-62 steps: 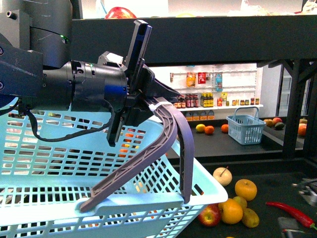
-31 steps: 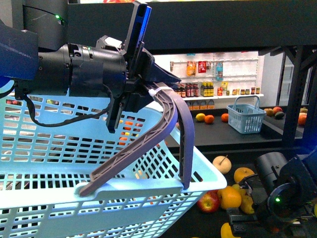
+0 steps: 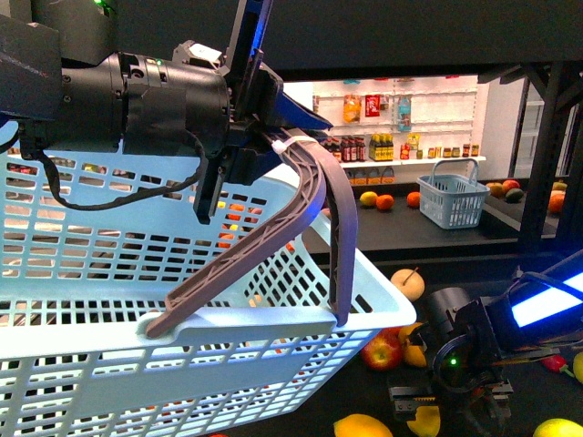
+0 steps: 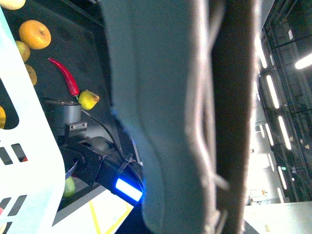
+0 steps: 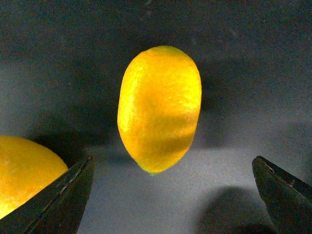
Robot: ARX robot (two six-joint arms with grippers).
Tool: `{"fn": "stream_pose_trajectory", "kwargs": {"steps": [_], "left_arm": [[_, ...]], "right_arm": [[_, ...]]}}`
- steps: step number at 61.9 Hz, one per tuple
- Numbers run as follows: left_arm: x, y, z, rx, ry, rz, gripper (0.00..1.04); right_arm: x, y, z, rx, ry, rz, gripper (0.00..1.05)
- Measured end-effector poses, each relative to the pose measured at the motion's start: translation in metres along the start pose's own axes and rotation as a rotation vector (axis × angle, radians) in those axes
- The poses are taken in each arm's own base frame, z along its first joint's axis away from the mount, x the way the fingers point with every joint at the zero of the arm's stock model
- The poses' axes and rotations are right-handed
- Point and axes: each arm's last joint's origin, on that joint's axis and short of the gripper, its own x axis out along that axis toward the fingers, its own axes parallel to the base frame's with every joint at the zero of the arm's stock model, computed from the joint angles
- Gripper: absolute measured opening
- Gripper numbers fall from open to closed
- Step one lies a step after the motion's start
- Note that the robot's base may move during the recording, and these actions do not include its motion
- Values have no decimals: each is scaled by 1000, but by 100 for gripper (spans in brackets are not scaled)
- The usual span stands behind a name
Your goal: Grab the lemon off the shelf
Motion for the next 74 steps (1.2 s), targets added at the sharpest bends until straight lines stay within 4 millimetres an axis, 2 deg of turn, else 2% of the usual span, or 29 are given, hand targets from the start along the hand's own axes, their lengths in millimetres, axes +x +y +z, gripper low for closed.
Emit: {"fn": "stream_pose_trajectory", "kwargs": {"steps": [29,50,56,63,70,74], "left_arm": [[0,0,0,0,0,0,7],[0,0,0,0,0,0,7],[0,0,0,0,0,0,7],[0,0,0,0,0,0,7],[0,0,0,0,0,0,7],[0,0,0,0,0,0,7]], "right_arm": [[37,10,4,6,6,-13,97],[38,10,4,16,-12,-18,52],[33,7,3,19,-12,-8,47],[25,2,2,21,-19,-6,46],[6,-10,6,16,-61,-15,45],[-15,-22,15,2,-118,-27,45]]}}
